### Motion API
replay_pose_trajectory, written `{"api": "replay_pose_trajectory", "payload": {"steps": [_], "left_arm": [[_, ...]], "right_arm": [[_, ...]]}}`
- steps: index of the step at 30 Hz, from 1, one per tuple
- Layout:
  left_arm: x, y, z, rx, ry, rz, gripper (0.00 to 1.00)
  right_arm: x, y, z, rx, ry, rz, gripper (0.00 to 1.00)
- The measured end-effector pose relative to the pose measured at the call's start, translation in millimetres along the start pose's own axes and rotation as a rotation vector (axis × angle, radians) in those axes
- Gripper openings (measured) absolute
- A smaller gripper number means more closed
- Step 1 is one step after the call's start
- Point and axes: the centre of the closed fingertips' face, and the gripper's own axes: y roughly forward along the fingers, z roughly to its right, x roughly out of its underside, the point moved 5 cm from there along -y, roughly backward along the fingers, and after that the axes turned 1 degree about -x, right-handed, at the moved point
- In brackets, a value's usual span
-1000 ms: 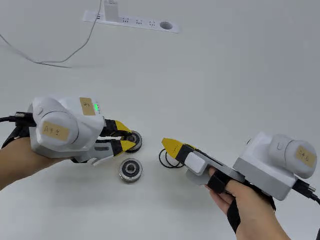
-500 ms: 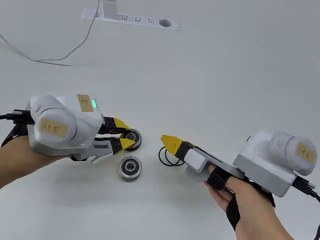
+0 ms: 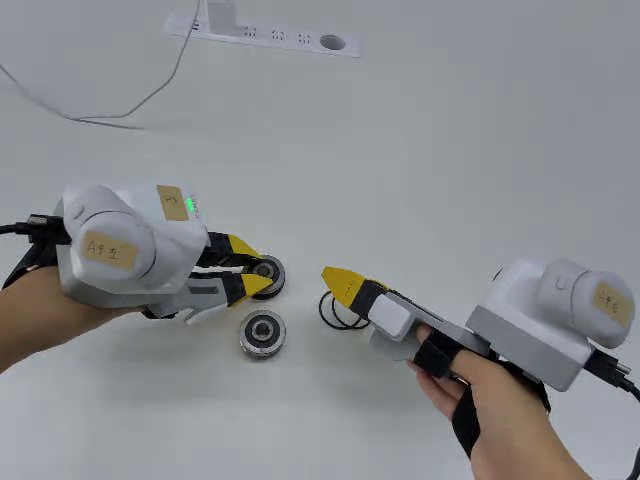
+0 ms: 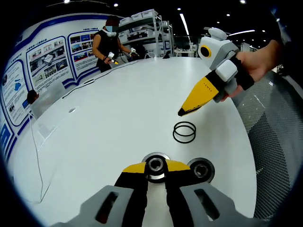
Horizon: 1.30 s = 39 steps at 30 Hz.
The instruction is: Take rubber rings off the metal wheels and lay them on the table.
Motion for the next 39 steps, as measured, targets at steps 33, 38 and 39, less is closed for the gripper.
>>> {"api": "replay_pose_trajectory", "payload": {"steps": [33, 38, 39], "left_arm": [[0.5, 1.3, -1.0, 0.015, 0.033, 0.005, 0.13], [0.8, 1.5, -1.5, 0.022, 0.040, 0.010, 0.13], [0.9, 1.5, -1.6, 0.024, 0.042, 0.012, 0.13]], "right_arm": [[6.4, 38.3, -12.2, -0.064, 0.004, -0.078, 0.39], [11.1, 44.9, -12.0, -0.068, 0.019, -0.099, 0.43], [11.9, 45.6, -12.0, -0.068, 0.021, -0.103, 0.43]]}}
